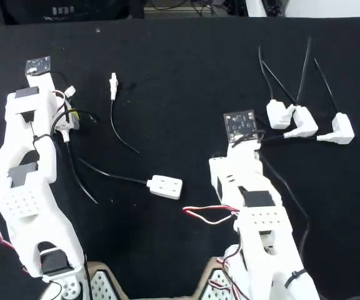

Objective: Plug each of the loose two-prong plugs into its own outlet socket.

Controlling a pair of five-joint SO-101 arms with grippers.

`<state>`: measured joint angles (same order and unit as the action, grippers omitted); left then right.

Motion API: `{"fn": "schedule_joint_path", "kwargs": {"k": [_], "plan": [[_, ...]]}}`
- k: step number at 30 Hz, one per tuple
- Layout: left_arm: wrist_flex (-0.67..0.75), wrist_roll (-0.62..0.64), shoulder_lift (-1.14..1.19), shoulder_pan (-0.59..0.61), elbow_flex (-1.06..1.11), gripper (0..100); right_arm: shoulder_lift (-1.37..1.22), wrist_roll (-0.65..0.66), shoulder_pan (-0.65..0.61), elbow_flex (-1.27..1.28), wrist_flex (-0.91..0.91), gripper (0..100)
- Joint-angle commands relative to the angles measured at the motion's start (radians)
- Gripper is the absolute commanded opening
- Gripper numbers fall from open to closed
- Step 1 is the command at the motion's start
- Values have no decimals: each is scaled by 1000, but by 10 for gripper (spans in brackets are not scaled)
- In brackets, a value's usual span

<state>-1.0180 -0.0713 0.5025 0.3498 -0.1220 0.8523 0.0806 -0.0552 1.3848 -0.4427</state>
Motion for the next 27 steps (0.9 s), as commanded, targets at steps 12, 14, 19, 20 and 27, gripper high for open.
{"fn": "schedule_joint_path", "kwargs": {"k": [12, 14, 19, 20, 27], "plan": [[-273, -5, -114, -51, -196, 30, 25, 0, -9, -45, 17, 240], [-364, -5, -169, -54, -248, 30, 25, 0, -9, -45, 17, 240], [-462, -5, -253, -70, -243, 30, 25, 0, -11, -48, -6, 240], [-462, -5, -267, -70, -223, 30, 27, 2, -12, -56, -29, 240], [-497, -5, -442, -133, -8, 30, 157, 3, 37, -202, -321, 240]]}}
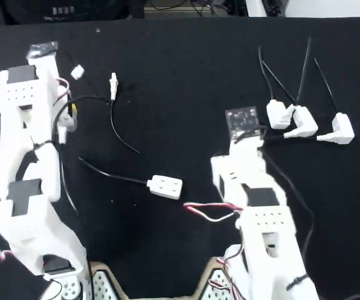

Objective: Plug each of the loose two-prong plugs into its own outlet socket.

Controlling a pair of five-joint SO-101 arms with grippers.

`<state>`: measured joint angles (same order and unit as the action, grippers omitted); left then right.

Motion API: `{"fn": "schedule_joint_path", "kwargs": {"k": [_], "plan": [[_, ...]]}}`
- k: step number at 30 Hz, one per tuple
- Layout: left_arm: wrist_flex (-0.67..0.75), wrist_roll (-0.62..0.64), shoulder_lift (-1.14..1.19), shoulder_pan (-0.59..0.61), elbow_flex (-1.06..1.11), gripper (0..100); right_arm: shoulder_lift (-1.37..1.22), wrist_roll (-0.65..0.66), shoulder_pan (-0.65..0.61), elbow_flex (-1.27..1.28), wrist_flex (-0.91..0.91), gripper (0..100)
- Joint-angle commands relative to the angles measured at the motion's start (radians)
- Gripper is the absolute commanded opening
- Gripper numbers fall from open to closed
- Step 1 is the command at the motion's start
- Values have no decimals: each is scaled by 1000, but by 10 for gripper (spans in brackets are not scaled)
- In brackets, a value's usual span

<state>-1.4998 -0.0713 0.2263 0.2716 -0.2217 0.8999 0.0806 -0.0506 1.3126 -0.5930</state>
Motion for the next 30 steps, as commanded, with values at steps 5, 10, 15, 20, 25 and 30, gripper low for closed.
{"fn": "schedule_joint_path", "kwargs": {"k": [5, 10, 15, 20, 25, 30], "plan": [[5, 78, -410, -182, 277, 30, 312, 63, 133, -142, -354, 240], [123, 98, -563, -424, 438, 34, 510, 100, 330, -122, -485, 240], [296, 17, -568, -662, 608, 73, 645, 101, 474, -27, -526, 240], [400, 9, -569, -846, 653, 91, 711, 120, 477, 70, -520, 240], [425, 9, -580, -906, 653, 126, 716, 121, 476, 88, -519, 240], [414, 55, -582, -829, 624, 167, 714, 157, 385, 84, -520, 243]]}}
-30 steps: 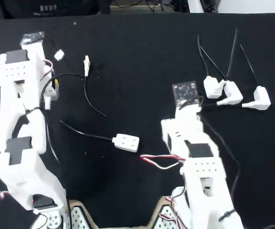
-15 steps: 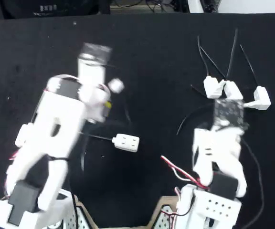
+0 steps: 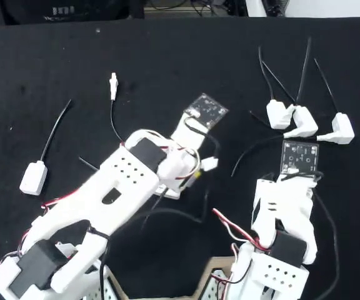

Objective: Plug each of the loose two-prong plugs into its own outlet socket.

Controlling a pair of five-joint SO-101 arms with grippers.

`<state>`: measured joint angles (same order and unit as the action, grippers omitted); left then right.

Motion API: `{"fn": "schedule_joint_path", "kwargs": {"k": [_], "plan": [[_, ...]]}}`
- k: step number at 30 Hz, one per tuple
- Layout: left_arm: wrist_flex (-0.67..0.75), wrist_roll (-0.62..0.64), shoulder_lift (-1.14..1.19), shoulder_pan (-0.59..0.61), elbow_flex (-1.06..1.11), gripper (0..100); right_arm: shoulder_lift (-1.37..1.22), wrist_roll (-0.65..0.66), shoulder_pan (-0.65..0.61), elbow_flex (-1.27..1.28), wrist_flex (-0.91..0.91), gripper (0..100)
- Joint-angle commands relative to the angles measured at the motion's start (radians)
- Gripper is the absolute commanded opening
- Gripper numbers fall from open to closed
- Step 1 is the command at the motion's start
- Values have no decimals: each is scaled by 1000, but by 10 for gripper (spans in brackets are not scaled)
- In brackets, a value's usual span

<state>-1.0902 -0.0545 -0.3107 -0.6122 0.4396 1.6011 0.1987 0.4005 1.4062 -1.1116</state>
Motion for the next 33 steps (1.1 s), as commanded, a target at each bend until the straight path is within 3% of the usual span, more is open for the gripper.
{"fn": "schedule_joint_path", "kwargs": {"k": [1, 8, 14, 17, 21, 27, 33], "plan": [[-5, 43, -44, 74, -56, 168, 12, 41, -95, -8, -6, 243], [-180, 37, -44, 199, -236, 184, 10, 46, -229, -10, -8, 243], [-216, -51, -37, 453, -197, 184, -180, 78, -440, -30, 12, 243], [-112, -14, -34, 579, -71, 184, -337, 0, -548, -77, 52, 243], [101, 92, -43, 659, 140, 184, -553, -160, -671, -101, 157, 244], [410, 275, -34, 661, 364, 184, -825, -364, -694, -191, 247, 244], [638, 358, -34, 668, 522, 184, -1009, -393, -694, -225, 339, 240]]}}
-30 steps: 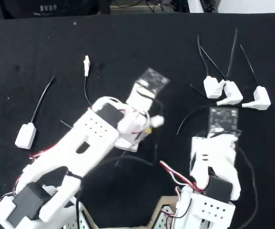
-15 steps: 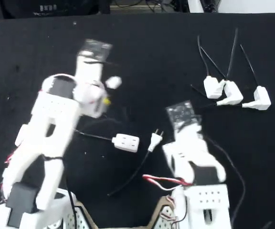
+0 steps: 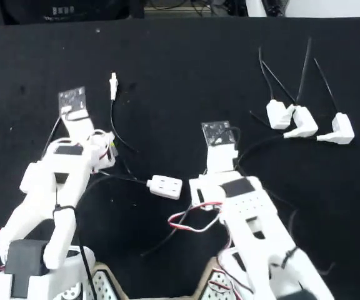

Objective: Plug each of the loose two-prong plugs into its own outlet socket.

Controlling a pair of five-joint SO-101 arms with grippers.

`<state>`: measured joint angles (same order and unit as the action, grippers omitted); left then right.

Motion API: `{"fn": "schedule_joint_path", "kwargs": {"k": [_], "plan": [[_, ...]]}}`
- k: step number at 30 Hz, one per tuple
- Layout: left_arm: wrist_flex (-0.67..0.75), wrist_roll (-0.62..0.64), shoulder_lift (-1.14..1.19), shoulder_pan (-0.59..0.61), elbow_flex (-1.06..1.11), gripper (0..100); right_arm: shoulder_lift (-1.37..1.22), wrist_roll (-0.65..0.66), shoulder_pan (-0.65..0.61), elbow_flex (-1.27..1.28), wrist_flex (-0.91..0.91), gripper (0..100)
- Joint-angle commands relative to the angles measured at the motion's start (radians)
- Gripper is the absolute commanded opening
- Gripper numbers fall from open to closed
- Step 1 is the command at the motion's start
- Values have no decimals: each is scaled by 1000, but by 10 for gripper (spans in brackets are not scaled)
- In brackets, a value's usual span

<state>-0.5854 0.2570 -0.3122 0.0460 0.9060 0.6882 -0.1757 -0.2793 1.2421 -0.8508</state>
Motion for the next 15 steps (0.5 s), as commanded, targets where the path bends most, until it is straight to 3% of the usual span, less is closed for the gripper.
{"fn": "schedule_joint_path", "kwargs": {"k": [1, 10, 15], "plan": [[160, 49, -32, 10, 71, 184, -122, -18, -15, -65, 98, 240], [221, 61, -31, 4, 122, 184, -384, -17, -60, -255, 120, 237], [222, 61, -31, 4, 130, 184, -518, -9, -169, -337, 83, 110]]}}
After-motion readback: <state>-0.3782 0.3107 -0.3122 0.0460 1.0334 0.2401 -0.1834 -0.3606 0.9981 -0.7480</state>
